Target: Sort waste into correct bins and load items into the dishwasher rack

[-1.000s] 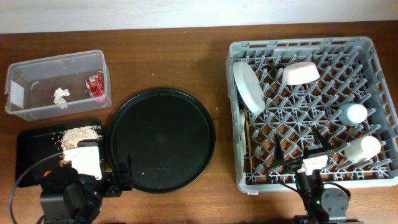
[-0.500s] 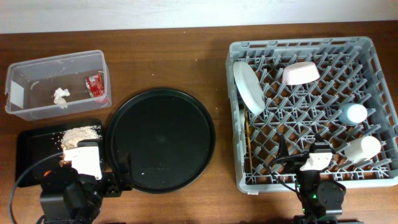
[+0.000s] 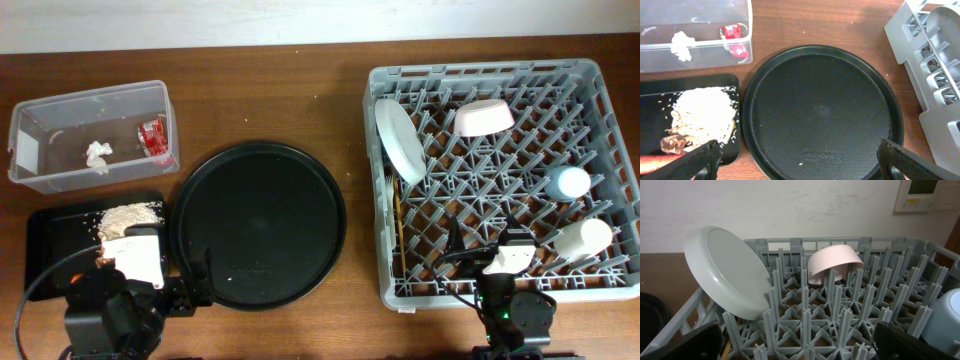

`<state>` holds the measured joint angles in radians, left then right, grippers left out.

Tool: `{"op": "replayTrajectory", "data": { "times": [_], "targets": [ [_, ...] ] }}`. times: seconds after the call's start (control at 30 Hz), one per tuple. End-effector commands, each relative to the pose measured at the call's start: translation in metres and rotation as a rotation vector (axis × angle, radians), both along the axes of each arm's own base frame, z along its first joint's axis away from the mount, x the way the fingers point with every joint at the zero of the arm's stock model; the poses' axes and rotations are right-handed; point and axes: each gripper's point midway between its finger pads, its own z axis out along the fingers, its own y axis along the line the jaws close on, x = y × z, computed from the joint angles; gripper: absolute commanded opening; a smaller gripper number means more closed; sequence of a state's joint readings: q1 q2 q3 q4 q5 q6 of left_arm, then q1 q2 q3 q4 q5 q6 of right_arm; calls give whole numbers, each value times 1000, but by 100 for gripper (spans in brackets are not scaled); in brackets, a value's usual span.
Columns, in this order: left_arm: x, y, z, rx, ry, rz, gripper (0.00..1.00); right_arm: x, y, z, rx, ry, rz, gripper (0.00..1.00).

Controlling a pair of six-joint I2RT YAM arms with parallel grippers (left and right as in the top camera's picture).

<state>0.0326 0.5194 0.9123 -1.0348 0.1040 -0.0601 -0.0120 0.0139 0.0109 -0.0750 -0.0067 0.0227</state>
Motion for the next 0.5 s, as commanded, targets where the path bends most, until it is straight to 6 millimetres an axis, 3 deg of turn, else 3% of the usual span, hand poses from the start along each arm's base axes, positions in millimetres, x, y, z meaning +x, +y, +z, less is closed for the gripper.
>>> {"op": "replayTrajectory", "data": {
  "times": [0.0,0.2,0.47],
  "targets": [
    [0,1,0,6,-3,4,99,0,-2,-2,3,3,-15,99],
    [-3,9,-5,35,-11,40,99,0,-2,-2,3,3,-15,99],
    [15,9,-62,52,-224,41,99,0,-2,-2,3,3,-15,99]
  ]
}}
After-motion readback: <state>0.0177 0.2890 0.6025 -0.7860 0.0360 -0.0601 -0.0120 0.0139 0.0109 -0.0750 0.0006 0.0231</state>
